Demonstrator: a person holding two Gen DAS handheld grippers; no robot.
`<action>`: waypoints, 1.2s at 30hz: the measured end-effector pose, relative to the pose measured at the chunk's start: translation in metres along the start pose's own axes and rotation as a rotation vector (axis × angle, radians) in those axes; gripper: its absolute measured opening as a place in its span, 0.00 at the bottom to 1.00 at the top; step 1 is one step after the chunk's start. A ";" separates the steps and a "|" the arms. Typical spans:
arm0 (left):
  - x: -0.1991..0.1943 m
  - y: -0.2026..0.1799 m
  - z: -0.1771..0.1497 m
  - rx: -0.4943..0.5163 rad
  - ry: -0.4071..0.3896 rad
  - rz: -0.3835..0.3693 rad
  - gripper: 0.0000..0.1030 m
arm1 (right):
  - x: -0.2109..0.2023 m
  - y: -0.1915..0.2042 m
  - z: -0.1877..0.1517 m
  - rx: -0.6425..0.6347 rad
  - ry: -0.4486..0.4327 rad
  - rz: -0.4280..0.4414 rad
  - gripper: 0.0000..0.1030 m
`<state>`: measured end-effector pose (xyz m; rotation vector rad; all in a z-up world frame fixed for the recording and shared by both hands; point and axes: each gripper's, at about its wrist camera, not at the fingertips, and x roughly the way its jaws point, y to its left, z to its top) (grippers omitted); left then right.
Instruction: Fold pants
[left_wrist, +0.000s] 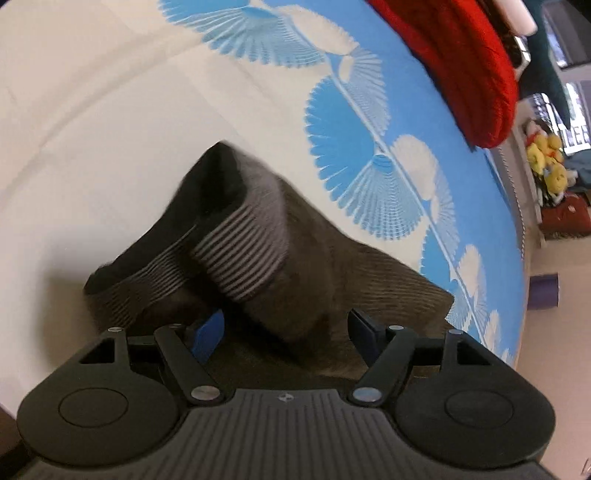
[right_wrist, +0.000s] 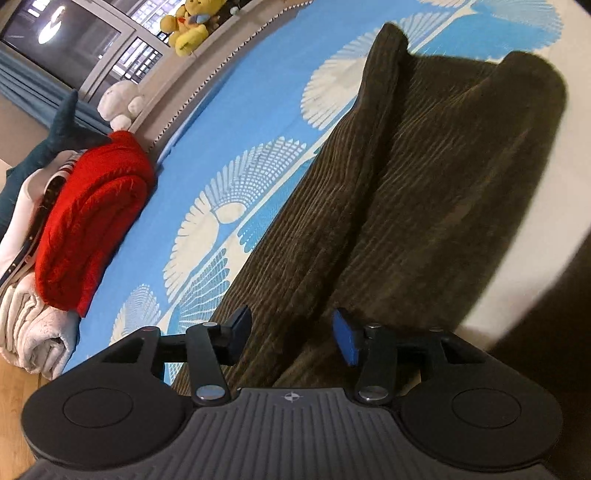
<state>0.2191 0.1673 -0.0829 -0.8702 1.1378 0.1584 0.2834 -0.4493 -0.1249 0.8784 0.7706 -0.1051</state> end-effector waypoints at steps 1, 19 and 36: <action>0.002 -0.002 0.001 0.008 -0.010 -0.001 0.76 | 0.005 0.001 0.001 0.005 -0.004 0.000 0.50; -0.005 -0.025 -0.004 0.170 -0.153 0.087 0.19 | -0.063 0.038 0.022 -0.059 -0.211 0.052 0.07; -0.029 0.026 -0.026 0.255 0.006 0.221 0.23 | -0.214 -0.072 -0.098 0.053 0.159 -0.231 0.07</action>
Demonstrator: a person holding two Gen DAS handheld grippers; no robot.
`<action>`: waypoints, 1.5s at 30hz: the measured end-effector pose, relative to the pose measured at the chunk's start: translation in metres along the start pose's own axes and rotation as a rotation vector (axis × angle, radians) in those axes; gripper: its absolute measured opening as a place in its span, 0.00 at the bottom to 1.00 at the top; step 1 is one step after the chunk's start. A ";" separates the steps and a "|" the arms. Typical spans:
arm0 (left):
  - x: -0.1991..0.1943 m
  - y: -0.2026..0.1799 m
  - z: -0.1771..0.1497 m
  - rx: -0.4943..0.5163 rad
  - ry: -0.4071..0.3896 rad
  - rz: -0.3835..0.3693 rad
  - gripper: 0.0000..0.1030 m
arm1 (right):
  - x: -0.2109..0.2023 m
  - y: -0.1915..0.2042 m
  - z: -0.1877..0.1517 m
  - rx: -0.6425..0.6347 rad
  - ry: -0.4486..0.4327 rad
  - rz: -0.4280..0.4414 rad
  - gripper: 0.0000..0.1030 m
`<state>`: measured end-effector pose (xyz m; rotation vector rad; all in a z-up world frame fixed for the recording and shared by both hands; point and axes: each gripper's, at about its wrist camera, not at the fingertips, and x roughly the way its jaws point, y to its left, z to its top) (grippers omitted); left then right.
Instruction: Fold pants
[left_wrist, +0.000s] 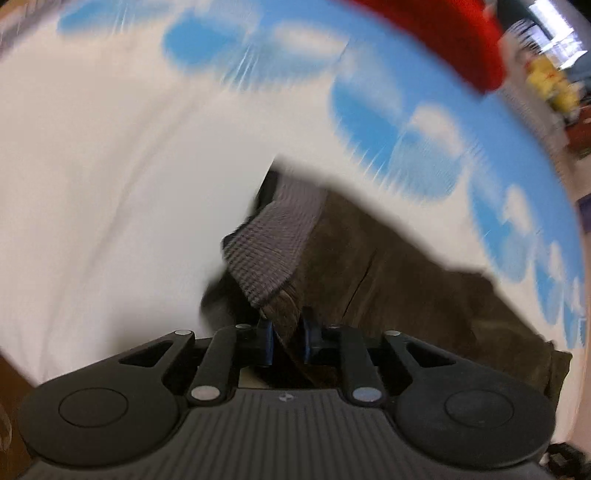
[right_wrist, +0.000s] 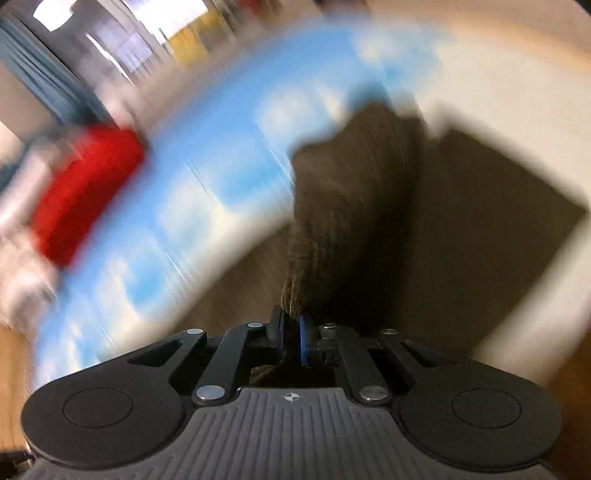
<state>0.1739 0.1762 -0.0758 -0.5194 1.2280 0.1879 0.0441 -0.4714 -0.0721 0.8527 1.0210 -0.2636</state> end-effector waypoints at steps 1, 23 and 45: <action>0.004 0.002 0.000 -0.007 0.021 0.013 0.27 | 0.007 -0.010 0.001 0.038 0.034 0.004 0.07; -0.007 0.026 0.036 -0.195 -0.153 0.093 0.75 | 0.070 0.058 0.048 -0.651 -0.173 -0.235 0.55; 0.013 -0.018 0.027 0.091 -0.136 0.154 0.28 | -0.022 -0.135 0.061 0.335 -0.294 -0.184 0.04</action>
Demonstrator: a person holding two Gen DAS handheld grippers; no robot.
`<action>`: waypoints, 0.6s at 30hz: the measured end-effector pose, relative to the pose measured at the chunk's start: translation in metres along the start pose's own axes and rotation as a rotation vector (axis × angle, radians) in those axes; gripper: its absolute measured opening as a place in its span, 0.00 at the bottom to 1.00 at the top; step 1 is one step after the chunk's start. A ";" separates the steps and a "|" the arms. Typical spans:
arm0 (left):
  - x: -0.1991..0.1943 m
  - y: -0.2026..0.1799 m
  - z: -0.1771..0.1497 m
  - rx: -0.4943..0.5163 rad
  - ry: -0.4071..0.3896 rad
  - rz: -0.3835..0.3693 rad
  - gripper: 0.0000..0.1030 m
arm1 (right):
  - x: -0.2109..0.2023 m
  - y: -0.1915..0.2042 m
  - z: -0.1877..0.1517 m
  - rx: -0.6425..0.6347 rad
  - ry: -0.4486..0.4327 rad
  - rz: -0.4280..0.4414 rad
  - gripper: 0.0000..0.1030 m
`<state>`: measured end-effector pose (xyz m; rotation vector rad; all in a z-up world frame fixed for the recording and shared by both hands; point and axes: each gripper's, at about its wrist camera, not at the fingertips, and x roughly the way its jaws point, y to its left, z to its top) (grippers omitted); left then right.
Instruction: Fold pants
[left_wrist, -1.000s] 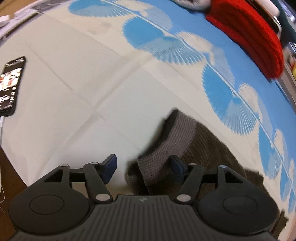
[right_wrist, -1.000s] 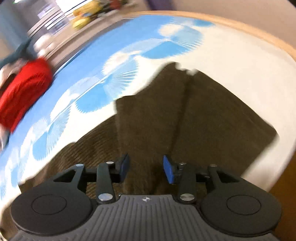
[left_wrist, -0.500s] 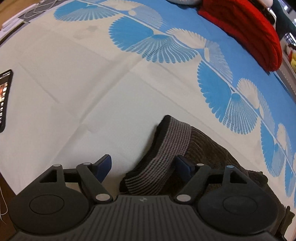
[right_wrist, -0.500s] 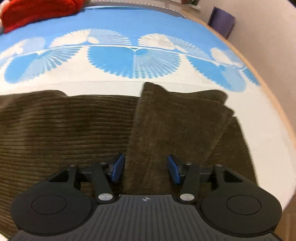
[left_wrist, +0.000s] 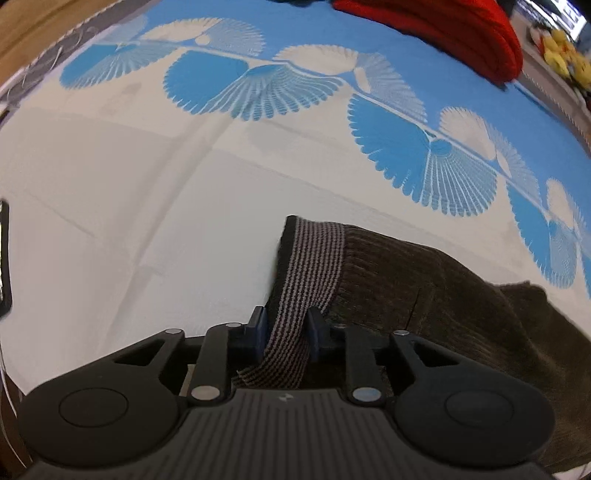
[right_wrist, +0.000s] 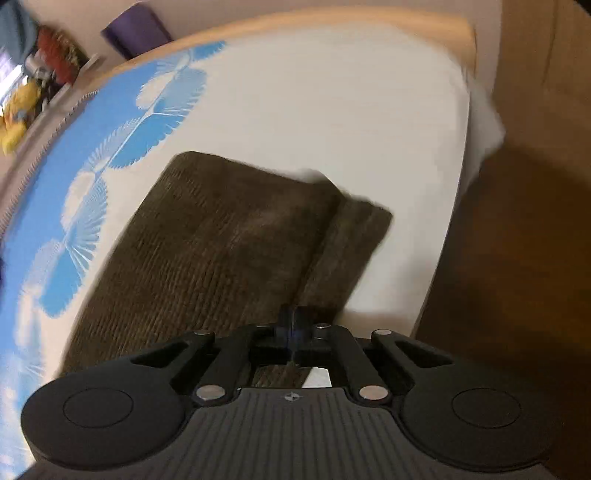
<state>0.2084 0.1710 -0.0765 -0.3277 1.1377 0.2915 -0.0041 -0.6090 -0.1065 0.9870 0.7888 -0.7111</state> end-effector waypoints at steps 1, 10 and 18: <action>-0.002 0.004 0.000 -0.024 -0.002 -0.014 0.30 | 0.000 -0.006 0.004 0.016 -0.008 0.028 0.05; 0.000 -0.001 -0.006 0.050 0.013 -0.035 0.46 | 0.029 -0.019 0.034 0.145 -0.028 0.104 0.30; 0.008 -0.010 -0.006 0.145 -0.004 0.000 0.16 | 0.022 0.007 0.034 0.017 -0.135 0.065 0.09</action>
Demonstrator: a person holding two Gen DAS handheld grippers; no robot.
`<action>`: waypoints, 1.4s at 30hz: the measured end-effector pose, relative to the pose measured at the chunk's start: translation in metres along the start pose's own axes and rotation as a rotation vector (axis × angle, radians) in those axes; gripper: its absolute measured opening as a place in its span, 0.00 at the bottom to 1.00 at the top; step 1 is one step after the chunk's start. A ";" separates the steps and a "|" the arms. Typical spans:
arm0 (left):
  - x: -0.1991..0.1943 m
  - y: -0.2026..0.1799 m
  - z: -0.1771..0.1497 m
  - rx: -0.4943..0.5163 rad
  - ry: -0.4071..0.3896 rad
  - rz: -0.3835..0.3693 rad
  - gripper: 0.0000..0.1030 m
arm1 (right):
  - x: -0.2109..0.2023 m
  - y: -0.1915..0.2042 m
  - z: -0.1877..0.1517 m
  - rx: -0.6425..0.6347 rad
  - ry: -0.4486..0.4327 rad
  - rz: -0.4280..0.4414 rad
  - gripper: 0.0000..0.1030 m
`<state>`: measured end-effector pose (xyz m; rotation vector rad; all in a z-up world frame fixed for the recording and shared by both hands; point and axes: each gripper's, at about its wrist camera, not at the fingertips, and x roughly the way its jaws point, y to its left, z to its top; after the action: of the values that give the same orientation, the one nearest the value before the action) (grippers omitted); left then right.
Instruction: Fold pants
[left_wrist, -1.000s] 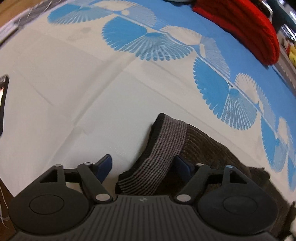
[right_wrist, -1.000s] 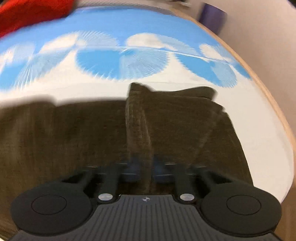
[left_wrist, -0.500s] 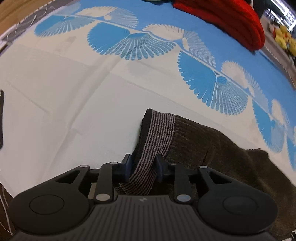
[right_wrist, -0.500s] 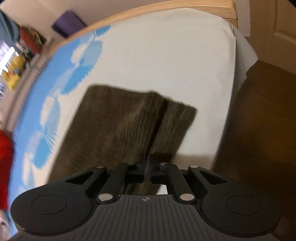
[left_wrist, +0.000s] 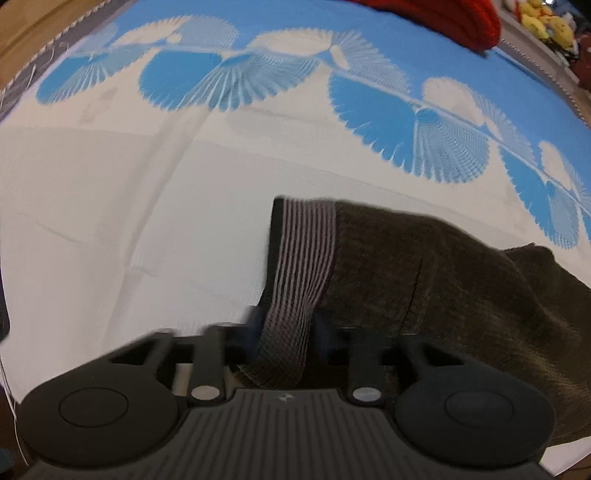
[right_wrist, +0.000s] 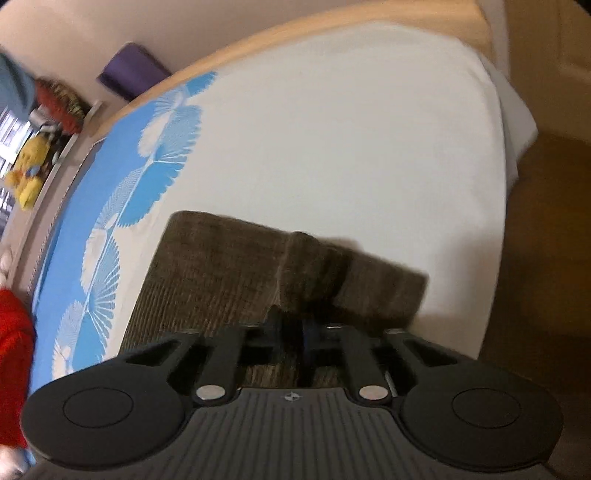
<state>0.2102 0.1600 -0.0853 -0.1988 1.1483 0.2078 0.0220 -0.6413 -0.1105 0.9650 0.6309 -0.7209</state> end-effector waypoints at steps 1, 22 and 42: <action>-0.009 0.001 0.002 -0.010 -0.052 -0.004 0.13 | -0.012 0.005 0.000 -0.007 -0.047 0.032 0.08; -0.005 0.035 -0.004 -0.121 -0.064 -0.083 0.82 | -0.022 -0.050 -0.017 0.158 0.094 -0.168 0.45; 0.077 0.025 0.013 -0.108 -0.024 -0.341 0.87 | -0.040 0.005 -0.003 0.009 -0.089 0.012 0.06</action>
<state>0.2451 0.1925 -0.1521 -0.4821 1.0618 -0.0301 0.0011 -0.6261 -0.0787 0.9387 0.5446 -0.7524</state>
